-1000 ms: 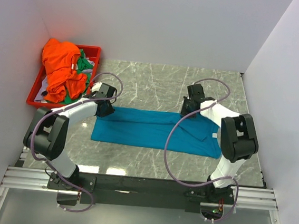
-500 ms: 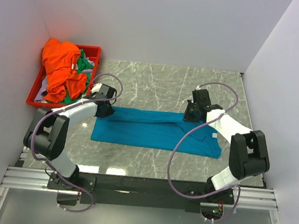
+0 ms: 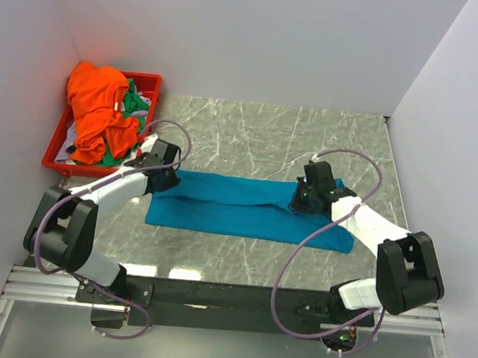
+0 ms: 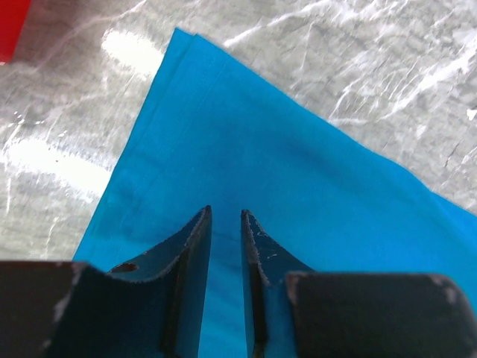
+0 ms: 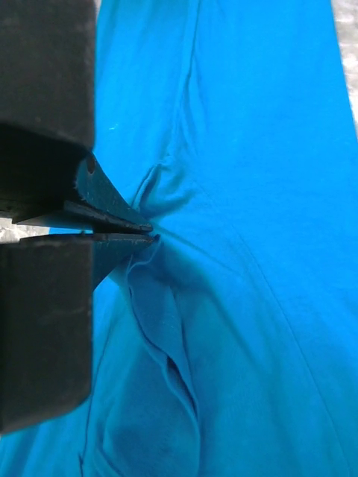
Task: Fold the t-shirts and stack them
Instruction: Fold the tshirt
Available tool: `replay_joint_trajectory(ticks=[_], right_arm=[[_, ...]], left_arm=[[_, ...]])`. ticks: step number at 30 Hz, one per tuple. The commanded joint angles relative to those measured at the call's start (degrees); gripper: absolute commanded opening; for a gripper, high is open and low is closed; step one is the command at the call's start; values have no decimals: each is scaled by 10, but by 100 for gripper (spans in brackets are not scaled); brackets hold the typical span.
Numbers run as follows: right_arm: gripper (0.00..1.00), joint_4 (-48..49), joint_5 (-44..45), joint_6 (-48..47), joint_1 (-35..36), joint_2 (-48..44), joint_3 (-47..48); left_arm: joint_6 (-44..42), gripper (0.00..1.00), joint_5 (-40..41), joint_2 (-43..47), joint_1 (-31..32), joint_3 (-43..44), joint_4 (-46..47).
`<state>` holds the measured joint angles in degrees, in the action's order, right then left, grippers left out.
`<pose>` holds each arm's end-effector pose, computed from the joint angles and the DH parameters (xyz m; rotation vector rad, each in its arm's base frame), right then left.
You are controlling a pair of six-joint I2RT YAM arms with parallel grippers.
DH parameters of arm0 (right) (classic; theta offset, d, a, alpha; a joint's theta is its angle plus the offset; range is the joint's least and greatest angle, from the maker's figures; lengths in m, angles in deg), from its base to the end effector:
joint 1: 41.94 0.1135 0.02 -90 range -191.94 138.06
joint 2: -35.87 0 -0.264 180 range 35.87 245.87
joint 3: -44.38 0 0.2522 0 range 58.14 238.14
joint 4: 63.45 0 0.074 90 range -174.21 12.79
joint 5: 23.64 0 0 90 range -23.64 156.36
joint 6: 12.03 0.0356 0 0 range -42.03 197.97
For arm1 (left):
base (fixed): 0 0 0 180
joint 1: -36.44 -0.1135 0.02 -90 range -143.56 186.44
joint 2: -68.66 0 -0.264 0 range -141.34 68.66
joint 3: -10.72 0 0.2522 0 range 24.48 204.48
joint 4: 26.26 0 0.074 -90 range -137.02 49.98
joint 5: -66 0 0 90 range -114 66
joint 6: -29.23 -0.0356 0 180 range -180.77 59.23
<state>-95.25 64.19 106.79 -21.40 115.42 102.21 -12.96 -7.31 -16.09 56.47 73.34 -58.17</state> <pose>0.2538 0.0965 0.1917 0.1682 2.5446 0.3948 0.2787 -0.0907 0.1939 -0.7045 2.3608 -0.1461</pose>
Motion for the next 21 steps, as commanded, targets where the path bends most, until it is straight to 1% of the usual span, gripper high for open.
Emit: replay_joint_trajectory(ticks=[1, 3, 4, 6, 7, 10, 11, 13, 14, 15, 17, 18, 20, 21], right_arm=[[8, 34, 6, 26, 14, -29, -23], [14, 46, 0, 37, 21, -40, -41], [19, 49, -2, 40, 25, -46, -45], [26, 53, -7, 47, 28, -64, -57], [31, 53, -8, 48, 30, -77, -59], [38, 38, 1, 49, 32, -105, -63], [40, 33, 11, 48, 32, -125, -63], [44, -2, 71, 46, 30, -142, -52], [45, -26, 91, 45, 22, -145, -40], [46, -34, 108, 40, 15, -146, -34], [47, -46, 111, 34, -10, -138, -22], [47, -47, 108, 27, -35, -135, -19], [47, -47, 95, 20, -60, -121, -15], [47, -48, 91, 19, -87, -116, -15]], left_arm=[[11, 29, -2, 32, -1, -19, 24], [13, 30, -2, 37, -3, -26, 29], [13, 30, -3, 37, -3, -32, 32], [14, 30, -5, 39, -5, -37, 36], [13, 30, -8, 40, -5, -42, 42], [14, 29, -14, 42, -6, -47, 49], [12, 29, -21, 42, -6, -47, 56], [3, 30, -40, 50, -4, -51, 72], [0, 31, -62, 52, -3, -51, 85], [-1, 32, -66, 55, 6, -50, 90], [-8, 35, -72, 59, 24, -42, 96], [-10, 37, -76, 60, 46, -33, 101], [-18, 39, -82, 55, 72, -19, 104], [-21, 42, -80, 52, 103, -4, 104]])
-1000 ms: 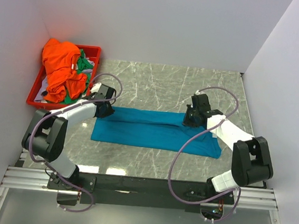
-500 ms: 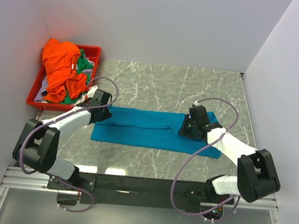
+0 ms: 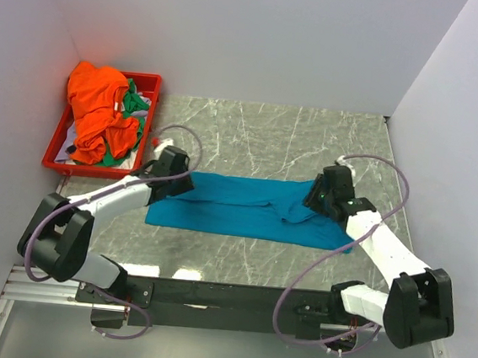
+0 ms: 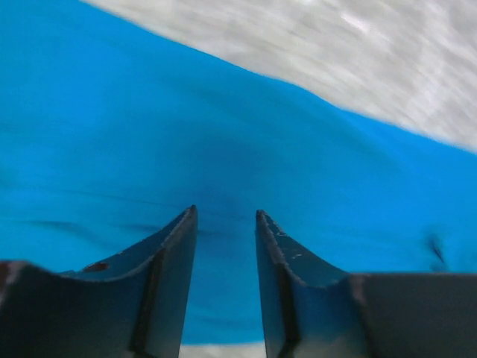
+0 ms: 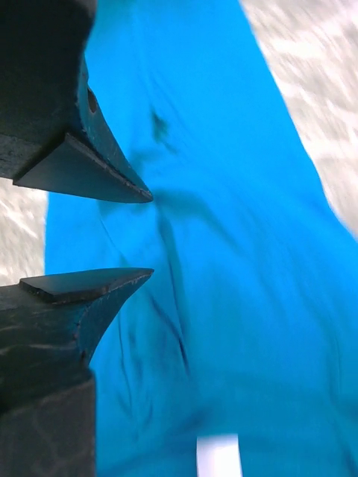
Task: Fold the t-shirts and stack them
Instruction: Fold the tshirt
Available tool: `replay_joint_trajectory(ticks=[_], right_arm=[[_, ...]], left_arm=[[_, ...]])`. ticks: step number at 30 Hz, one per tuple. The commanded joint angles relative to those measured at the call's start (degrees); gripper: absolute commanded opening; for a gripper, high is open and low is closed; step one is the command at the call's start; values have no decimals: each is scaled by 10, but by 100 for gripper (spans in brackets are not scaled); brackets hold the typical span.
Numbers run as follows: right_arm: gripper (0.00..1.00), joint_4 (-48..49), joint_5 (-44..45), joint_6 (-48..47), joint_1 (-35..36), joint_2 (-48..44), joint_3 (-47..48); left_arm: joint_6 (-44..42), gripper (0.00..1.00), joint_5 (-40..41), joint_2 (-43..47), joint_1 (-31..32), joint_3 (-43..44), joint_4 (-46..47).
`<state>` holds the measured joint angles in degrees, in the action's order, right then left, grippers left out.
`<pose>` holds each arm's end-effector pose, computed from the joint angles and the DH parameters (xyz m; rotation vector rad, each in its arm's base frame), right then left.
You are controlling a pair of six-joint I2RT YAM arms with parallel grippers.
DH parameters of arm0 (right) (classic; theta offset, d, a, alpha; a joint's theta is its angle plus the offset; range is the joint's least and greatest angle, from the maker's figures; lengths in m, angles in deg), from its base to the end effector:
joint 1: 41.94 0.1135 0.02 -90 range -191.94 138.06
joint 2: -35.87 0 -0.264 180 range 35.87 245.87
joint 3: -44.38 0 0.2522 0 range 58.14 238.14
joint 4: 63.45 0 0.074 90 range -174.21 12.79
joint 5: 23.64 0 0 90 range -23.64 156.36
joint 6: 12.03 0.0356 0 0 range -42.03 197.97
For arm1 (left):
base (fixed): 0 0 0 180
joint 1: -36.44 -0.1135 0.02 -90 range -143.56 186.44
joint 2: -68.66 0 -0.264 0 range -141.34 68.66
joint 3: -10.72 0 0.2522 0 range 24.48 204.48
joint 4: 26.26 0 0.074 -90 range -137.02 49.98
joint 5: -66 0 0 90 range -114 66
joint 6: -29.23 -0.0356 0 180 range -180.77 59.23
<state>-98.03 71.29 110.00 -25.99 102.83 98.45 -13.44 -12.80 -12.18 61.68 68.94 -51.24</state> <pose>0.2283 0.0621 0.2195 0.3778 2.3854 0.2871 0.2600 -0.1149 0.1967 -0.5518 2.3483 -0.3628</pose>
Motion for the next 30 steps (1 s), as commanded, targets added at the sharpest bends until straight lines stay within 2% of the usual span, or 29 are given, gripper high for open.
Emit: replay_joint_trajectory(ticks=[1, 5, 9, 12, 17, 24, 30], right_arm=[[48, -21, 11, -15, -54, 18, 21], [48, -20, -16, -14, -114, 24, 10], [50, -12, -45, -6, -144, 12, -4], [52, -11, -47, 0, -157, 14, -4], [52, 0, -100, -1, -209, 44, -2], [52, 26, -152, 3, -239, 77, -9], [48, 45, -173, 8, -246, 113, -9]], left_arm=[[-22, 44, -26, 4, 67, 47, 38], [-34, 55, -7, -38, 174, 92, 35], [-36, 59, 10, -99, 244, 153, 31], [-41, 62, 17, -150, 286, 199, 26], [-52, 67, 44, -231, 343, 279, -3], [-54, 67, 58, -304, 375, 368, -33], [-49, 63, 66, -344, 380, 401, -43]])
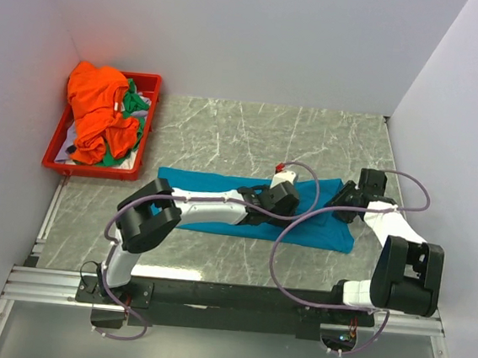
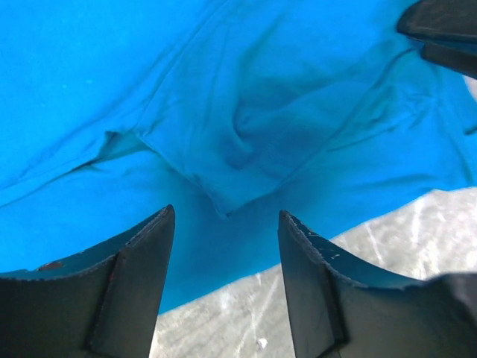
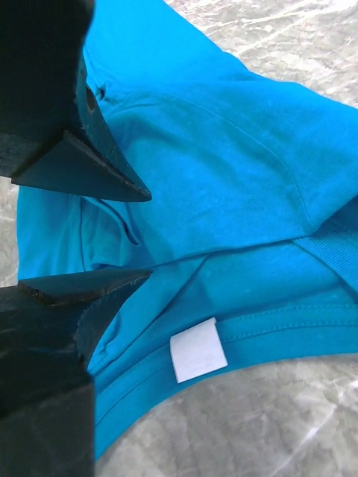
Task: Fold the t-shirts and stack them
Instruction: Fold the tshirt
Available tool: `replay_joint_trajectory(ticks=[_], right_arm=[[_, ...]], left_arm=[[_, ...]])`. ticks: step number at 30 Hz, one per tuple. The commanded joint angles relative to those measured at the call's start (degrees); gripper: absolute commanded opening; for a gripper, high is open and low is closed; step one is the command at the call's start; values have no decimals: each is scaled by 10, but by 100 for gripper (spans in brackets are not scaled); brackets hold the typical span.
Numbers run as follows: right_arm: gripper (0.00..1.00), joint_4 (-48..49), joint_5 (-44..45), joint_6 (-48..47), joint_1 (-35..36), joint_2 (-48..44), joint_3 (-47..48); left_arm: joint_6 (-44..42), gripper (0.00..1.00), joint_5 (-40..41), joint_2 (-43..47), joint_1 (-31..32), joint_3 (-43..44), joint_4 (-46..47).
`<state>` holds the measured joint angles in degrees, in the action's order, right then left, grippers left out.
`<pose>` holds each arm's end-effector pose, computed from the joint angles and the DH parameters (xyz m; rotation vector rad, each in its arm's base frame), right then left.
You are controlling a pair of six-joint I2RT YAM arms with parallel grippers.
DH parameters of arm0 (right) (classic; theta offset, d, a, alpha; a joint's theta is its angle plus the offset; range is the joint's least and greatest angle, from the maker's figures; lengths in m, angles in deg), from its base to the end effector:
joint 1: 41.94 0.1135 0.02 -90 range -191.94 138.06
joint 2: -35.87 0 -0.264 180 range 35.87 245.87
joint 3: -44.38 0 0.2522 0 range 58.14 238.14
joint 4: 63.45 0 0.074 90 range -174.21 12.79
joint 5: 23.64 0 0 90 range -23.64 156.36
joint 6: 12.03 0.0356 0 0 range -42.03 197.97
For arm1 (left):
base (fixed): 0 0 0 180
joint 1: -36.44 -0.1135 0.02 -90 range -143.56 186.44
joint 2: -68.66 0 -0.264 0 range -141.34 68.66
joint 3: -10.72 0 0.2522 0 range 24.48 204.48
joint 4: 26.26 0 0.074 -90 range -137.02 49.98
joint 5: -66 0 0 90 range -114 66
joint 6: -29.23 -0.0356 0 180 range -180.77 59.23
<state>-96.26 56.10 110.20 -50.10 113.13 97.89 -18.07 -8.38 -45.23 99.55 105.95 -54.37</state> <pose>0.2510 -0.0296 0.1784 0.8256 2.4460 0.3882 0.2076 -0.3881 0.1953 0.2993 2.4048 -0.5646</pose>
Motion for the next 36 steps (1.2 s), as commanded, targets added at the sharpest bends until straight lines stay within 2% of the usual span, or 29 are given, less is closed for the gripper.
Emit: replay_joint_trajectory(ticks=[1, 7, 13, 16, 17, 19, 22, 23, 28, 36], right_arm=[[47, 34, -24, 6, -5, 13, -7], [39, 52, -46, 7, -5, 8, -30], [26, 57, -55, 4, -5, -17, -60], [19, 54, -57, 2, -5, -35, -73], [14, 52, -57, 1, -5, -46, -76], [8, 45, -57, -1, -5, -61, -82], [3, 34, -62, -1, -5, -90, -90], [0, 30, -62, -1, -5, -105, -92], [0, 4, -65, -6, -5, -154, -105], [0, -36, -74, -1, -4, -223, -117]], left_arm=[[-2, 62, 24, -22, 2, 33, -15], [4, 56, 41, -41, 2, 51, -23], [10, 43, 49, -50, 3, 65, -34], [14, 30, 50, -49, 2, 65, -36], [15, 22, 53, -46, 2, 62, -36], [17, 14, 54, -37, 2, 55, -34], [18, 8, 58, -27, 2, 48, -37], [19, 6, 58, -26, 3, 47, -37], [23, 2, 64, -7, 2, 29, -36], [27, 1, 72, 26, 2, 9, -35]])
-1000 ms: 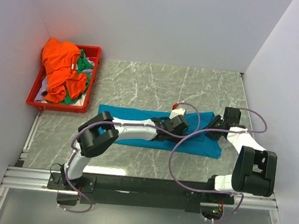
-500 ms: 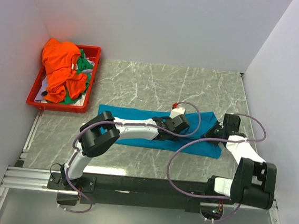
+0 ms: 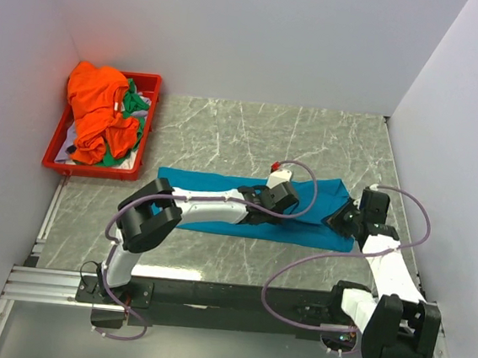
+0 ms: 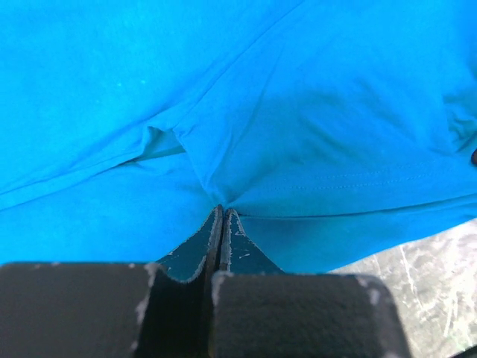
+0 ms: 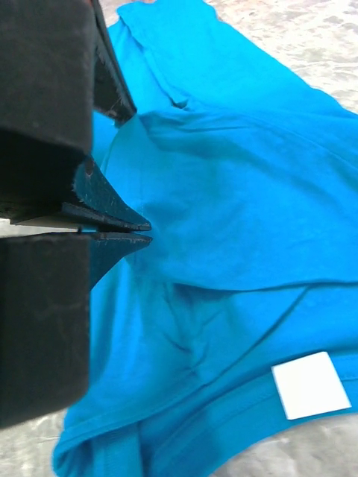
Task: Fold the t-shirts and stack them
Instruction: Fold the tshirt
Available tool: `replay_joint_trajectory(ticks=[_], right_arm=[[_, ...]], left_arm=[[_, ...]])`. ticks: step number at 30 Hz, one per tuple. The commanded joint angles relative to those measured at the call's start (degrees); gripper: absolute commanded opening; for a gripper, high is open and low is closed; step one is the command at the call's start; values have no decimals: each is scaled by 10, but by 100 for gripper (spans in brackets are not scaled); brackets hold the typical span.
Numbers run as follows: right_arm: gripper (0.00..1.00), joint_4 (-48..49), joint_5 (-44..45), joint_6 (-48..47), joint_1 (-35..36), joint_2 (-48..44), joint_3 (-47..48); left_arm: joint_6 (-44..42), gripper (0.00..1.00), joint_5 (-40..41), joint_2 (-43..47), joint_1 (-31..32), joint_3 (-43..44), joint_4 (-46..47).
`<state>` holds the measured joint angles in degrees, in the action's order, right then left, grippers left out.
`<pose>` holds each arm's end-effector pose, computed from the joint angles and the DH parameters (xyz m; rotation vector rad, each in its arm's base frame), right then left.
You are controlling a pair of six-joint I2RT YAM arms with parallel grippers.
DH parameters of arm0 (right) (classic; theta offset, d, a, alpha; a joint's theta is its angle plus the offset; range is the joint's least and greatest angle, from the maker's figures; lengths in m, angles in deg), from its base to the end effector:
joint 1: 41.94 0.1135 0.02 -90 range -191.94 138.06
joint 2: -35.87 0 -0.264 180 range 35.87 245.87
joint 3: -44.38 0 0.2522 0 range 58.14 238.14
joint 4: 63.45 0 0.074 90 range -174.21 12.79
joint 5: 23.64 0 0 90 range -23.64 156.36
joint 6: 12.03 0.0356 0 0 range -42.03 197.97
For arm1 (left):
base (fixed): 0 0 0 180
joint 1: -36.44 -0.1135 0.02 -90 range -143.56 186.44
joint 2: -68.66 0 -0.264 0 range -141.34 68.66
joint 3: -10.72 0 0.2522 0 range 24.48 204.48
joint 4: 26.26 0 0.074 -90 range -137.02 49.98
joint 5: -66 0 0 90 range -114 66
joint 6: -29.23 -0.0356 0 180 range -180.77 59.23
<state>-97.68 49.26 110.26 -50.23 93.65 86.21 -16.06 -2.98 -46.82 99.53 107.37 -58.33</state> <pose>0.1904 -0.0172 0.1846 0.7297 2.3611 0.5487 0.2105 -0.3865 0.1872 0.2291 2.4145 -0.4298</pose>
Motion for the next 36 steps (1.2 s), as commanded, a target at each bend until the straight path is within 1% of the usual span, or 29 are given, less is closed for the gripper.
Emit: replay_joint_trajectory(ticks=[1, 11, 17, 31, 34, 35, 36], right_arm=[[0, -26, -5, -2, -3, -35, 0], [0, -55, -23, 17, 2, -101, -8], [0, -70, -11, 34, 29, -126, -6], [0, -50, 55, 73, 114, -111, -26], [0, -56, 66, 73, 118, -109, -28], [4, -57, 66, 73, 120, -111, -28], [16, -61, 66, 71, 120, -114, -28]], left_arm=[[6, 1, 19, 45, 3, -7, 4], [11, 1, 25, 47, 2, -13, -2], [18, 1, 18, 45, -2, -24, 6], [26, 1, -4, 46, -17, -51, 25], [25, 6, -5, 47, -19, -53, 28], [24, 8, -7, 47, -20, -53, 30], [24, 13, -8, 48, -20, -54, 31]])
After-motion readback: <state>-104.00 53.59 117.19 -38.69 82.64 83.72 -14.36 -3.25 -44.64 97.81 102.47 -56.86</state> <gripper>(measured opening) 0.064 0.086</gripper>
